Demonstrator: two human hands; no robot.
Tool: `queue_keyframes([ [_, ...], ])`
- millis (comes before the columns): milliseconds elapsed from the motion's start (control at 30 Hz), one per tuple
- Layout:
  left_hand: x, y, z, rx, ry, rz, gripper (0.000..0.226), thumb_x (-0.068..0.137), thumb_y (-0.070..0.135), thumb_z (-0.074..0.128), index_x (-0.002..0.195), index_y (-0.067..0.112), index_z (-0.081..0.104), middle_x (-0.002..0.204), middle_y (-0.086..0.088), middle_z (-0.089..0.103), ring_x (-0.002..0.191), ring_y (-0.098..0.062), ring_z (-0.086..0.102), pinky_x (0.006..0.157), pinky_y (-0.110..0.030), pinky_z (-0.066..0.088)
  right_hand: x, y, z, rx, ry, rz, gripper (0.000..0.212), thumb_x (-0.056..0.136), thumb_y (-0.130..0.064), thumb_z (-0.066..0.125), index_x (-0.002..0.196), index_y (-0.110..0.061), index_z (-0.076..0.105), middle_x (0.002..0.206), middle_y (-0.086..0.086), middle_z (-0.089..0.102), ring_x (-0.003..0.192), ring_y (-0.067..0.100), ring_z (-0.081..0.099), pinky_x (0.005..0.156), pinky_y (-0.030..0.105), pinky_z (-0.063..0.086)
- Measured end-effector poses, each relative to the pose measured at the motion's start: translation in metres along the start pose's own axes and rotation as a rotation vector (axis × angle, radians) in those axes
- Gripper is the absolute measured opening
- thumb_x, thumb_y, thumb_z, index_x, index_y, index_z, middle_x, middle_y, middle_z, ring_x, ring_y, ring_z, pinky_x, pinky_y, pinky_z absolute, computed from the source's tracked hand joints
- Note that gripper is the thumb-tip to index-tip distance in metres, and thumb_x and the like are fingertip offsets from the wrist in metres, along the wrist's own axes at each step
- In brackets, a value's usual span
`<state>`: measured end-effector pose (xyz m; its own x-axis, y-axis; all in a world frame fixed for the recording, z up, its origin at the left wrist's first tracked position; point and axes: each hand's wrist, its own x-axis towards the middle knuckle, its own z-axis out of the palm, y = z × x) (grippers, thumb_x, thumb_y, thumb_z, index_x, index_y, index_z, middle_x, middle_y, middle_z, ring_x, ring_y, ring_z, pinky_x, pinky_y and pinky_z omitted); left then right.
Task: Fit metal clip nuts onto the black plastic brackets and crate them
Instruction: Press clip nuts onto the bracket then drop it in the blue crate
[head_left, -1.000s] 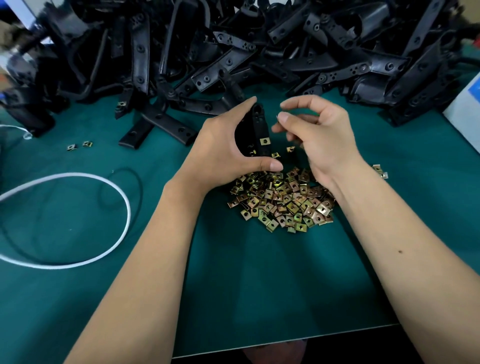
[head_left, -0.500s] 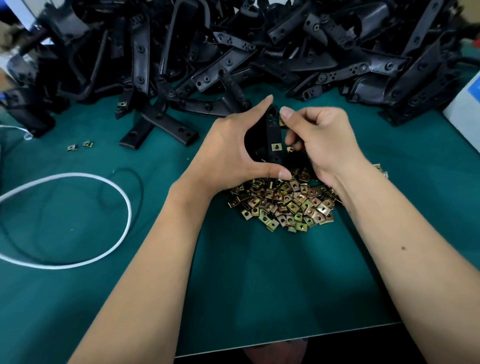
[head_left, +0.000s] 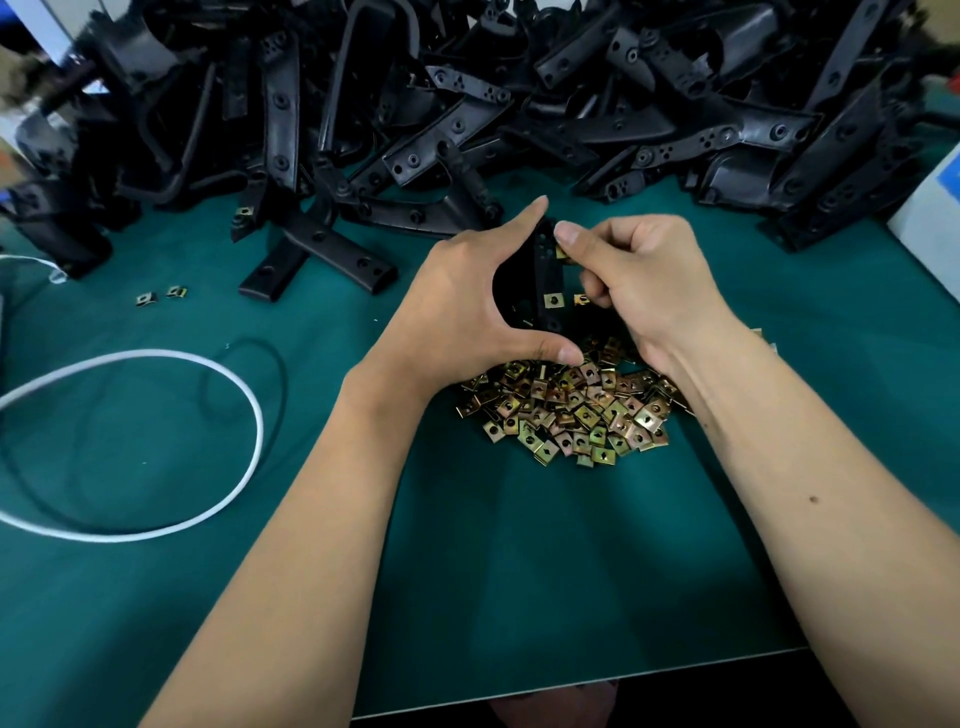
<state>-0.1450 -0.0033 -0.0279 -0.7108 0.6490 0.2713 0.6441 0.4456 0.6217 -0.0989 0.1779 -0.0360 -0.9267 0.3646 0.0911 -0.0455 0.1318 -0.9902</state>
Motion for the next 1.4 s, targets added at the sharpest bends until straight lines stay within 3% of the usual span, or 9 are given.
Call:
queue_keyframes([
  [100, 0.001, -0.001, 0.0, 0.013, -0.007, -0.01, 0.129, 0.052, 0.064, 0.09, 0.16, 0.021, 0.035, 0.129, 0.0, 0.066, 0.122, -0.011, 0.056, 0.099, -0.002, 0.03, 0.001, 0.0, -0.002, -0.001, -0.032, 0.005, 0.032, 0.094, -0.031, 0.075, 0.075, -0.007, 0.067, 0.048, -0.005, 0.053, 0.047, 0.008, 0.044, 0.051, 0.019, 0.041],
  [233, 0.0, 0.002, -0.002, -0.062, -0.002, 0.005, 0.127, 0.052, 0.062, 0.09, 0.159, 0.018, 0.037, 0.135, -0.003, 0.067, 0.127, -0.003, 0.054, 0.1, 0.0, 0.03, 0.001, -0.002, -0.003, 0.059, -0.077, 0.037, 0.034, 0.095, -0.029, 0.074, 0.088, 0.003, 0.068, 0.047, -0.005, 0.051, 0.047, 0.007, 0.042, 0.05, 0.018, 0.038],
  [300, 0.0, 0.004, 0.0, -0.083, 0.008, 0.023, 0.126, 0.052, 0.063, 0.089, 0.159, 0.017, 0.038, 0.133, -0.003, 0.068, 0.124, 0.001, 0.054, 0.101, -0.002, 0.032, -0.001, -0.004, -0.002, 0.083, -0.103, 0.043, 0.033, 0.095, -0.029, 0.073, 0.08, 0.0, 0.065, 0.047, -0.005, 0.05, 0.047, 0.007, 0.041, 0.05, 0.018, 0.038],
  [467, 0.003, 0.009, 0.005, 0.03, 0.011, 0.047, 0.13, 0.052, 0.073, 0.082, 0.16, 0.018, 0.035, 0.128, 0.001, 0.066, 0.118, -0.015, 0.057, 0.106, -0.024, 0.04, -0.004, -0.005, 0.002, 0.077, -0.076, 0.012, 0.037, 0.096, -0.025, 0.073, 0.064, -0.01, 0.06, 0.048, -0.003, 0.05, 0.048, 0.008, 0.041, 0.05, 0.02, 0.036],
  [733, 0.004, 0.001, 0.003, 0.073, 0.15, 0.001, 0.13, 0.057, 0.072, 0.083, 0.161, 0.015, 0.031, 0.116, 0.015, 0.049, 0.111, -0.006, 0.046, 0.093, 0.004, 0.024, 0.002, -0.005, -0.009, 0.015, -0.096, 0.005, 0.04, 0.096, -0.047, 0.068, 0.078, -0.013, 0.075, 0.059, 0.004, 0.064, 0.058, 0.015, 0.053, 0.057, 0.022, 0.043],
  [933, 0.005, -0.009, -0.007, 0.034, 0.194, -0.046, 0.125, 0.06, 0.068, 0.086, 0.162, 0.021, 0.03, 0.124, 0.005, 0.063, 0.124, -0.014, 0.053, 0.1, -0.008, 0.033, -0.001, -0.005, -0.006, -0.033, -0.234, -0.018, 0.015, 0.094, -0.022, 0.074, 0.082, -0.019, 0.082, 0.062, -0.001, 0.066, 0.059, 0.008, 0.05, 0.057, 0.018, 0.042],
  [1133, 0.004, -0.006, -0.004, 0.039, 0.161, -0.065, 0.127, 0.056, 0.073, 0.08, 0.162, 0.023, 0.03, 0.12, 0.008, 0.054, 0.118, -0.009, 0.047, 0.093, 0.002, 0.028, -0.003, -0.007, -0.007, -0.12, -0.217, -0.011, 0.021, 0.093, -0.024, 0.076, 0.072, -0.021, 0.075, 0.056, -0.006, 0.058, 0.056, 0.006, 0.048, 0.057, 0.015, 0.041],
  [1267, 0.003, -0.005, -0.005, 0.055, 0.154, -0.083, 0.127, 0.056, 0.07, 0.081, 0.162, 0.021, 0.031, 0.128, -0.005, 0.063, 0.122, -0.018, 0.052, 0.094, -0.016, 0.034, -0.006, -0.007, -0.002, -0.19, -0.227, -0.036, 0.033, 0.096, -0.024, 0.072, 0.063, -0.023, 0.067, 0.052, -0.01, 0.052, 0.055, 0.007, 0.043, 0.058, 0.016, 0.039],
  [1400, 0.003, -0.002, -0.004, 0.09, 0.178, -0.08, 0.126, 0.058, 0.065, 0.085, 0.161, 0.016, 0.033, 0.127, -0.005, 0.063, 0.117, -0.012, 0.048, 0.091, -0.014, 0.029, -0.008, -0.005, 0.003, -0.2, -0.191, -0.058, 0.035, 0.097, -0.023, 0.07, 0.062, -0.02, 0.065, 0.051, -0.011, 0.05, 0.053, 0.005, 0.041, 0.057, 0.016, 0.038],
])
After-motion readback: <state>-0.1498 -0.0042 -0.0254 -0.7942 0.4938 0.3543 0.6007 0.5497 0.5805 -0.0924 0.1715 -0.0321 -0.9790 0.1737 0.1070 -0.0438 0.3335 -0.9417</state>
